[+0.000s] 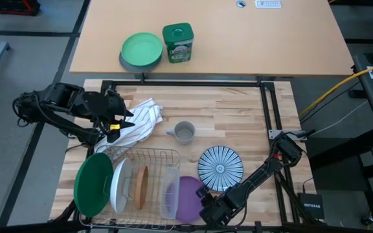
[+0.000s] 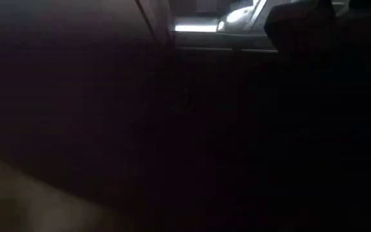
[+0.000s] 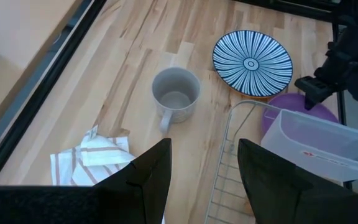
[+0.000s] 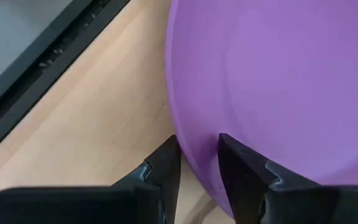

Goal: Sort dishes
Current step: Put the purple plate into the dish rack

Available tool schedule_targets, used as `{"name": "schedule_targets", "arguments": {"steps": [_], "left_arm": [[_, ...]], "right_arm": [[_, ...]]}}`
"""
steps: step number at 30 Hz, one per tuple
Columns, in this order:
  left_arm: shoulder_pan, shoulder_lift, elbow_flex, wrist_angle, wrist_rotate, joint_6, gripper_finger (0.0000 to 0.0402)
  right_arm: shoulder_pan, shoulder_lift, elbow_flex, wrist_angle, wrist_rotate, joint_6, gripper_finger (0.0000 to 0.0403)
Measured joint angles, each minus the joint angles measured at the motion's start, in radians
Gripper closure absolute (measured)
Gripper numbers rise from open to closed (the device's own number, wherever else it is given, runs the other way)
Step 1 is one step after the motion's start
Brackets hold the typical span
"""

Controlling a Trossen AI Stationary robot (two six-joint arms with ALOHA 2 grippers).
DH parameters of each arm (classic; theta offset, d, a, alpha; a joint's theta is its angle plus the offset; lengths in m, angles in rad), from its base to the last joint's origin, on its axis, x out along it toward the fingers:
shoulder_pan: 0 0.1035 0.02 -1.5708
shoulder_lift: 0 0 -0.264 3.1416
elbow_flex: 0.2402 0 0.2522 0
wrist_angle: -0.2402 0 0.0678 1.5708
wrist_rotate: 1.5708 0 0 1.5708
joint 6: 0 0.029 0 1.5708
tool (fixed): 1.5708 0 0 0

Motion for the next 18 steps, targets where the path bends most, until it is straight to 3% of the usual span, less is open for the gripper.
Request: {"name": "schedule_targets", "arguments": {"steps": [9, 18], "left_arm": [[0.000, 0.000, 0.000, 0.010, 0.000, -0.006, 0.0229], [0.000, 0.000, 0.000, 0.011, 0.000, -0.020, 0.0229]], "right_arm": [[0.001, 0.013, 0.014, 0.030, 0.095, -0.020, 0.0297], [-0.001, 0.012, 0.020, 0.080, 0.075, -0.018, 0.0390]]}}
